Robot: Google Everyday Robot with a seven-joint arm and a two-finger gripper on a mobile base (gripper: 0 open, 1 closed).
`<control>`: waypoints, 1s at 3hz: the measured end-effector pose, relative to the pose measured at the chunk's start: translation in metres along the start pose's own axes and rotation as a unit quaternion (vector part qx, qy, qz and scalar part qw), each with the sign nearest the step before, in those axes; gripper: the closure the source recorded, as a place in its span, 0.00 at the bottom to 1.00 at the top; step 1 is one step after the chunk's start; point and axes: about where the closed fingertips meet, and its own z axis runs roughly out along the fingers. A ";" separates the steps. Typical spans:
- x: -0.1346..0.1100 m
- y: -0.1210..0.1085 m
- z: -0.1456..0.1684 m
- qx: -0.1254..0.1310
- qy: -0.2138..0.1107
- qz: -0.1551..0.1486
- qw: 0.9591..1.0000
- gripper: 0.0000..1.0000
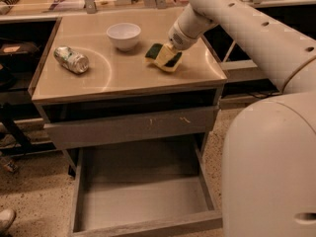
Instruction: Pick sponge from middle drawer and place on counter
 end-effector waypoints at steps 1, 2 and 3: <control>0.000 0.000 0.000 0.000 0.000 0.000 1.000 0.58; 0.000 0.000 0.000 0.000 0.000 0.000 1.000 0.35; 0.000 0.000 0.000 0.000 0.000 0.000 1.000 0.11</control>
Offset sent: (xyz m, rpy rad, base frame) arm 0.0000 0.0000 0.0000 0.0000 0.0000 0.0000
